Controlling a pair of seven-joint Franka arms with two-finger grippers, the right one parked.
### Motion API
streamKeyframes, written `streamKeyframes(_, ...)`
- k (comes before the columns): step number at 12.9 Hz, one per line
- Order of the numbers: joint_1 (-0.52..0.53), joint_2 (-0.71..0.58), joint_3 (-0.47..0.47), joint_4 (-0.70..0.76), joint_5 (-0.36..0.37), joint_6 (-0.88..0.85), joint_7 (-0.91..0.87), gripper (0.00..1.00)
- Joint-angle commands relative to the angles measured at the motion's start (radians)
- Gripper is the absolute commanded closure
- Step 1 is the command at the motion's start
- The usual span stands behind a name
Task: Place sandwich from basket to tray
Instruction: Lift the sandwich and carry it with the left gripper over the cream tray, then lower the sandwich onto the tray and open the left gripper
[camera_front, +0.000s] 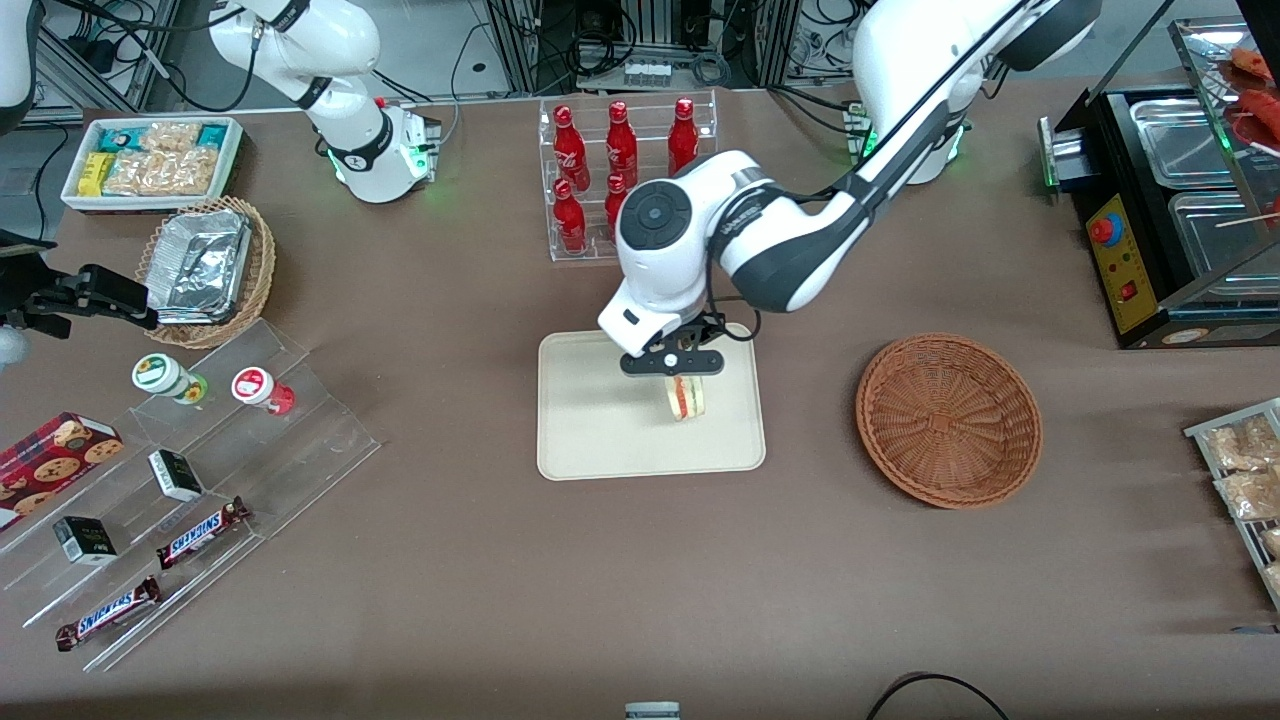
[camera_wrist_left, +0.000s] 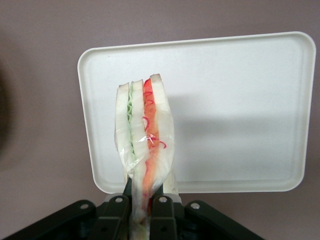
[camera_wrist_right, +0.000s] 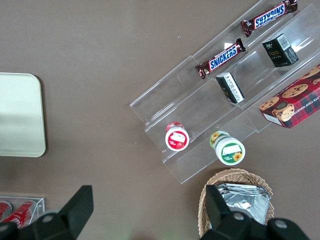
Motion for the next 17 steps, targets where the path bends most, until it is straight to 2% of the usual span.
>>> streamKeyframes(1, -0.022, 0.045, -0.001, 0.033, 0.044, -0.003, -0.028, 1.0)
streamKeyframes(5, -0.048, 0.082, -0.001, 0.033, 0.061, 0.08, -0.028, 1.0)
streamKeyframes(7, -0.066, 0.112, -0.001, 0.032, 0.11, 0.147, -0.028, 1.0)
streamKeyframes(9, -0.084, 0.152, 0.005, 0.035, 0.131, 0.152, -0.048, 1.0)
streamKeyframes(11, -0.091, 0.191, 0.008, 0.035, 0.184, 0.173, -0.105, 1.0)
streamKeyframes(15, -0.097, 0.226, 0.01, 0.038, 0.199, 0.209, -0.108, 1.0)
streamKeyframes(16, -0.1, 0.227, 0.01, 0.038, 0.205, 0.219, -0.108, 0.95)
streamKeyframes(17, -0.098, 0.227, 0.01, 0.038, 0.207, 0.22, -0.106, 0.41)
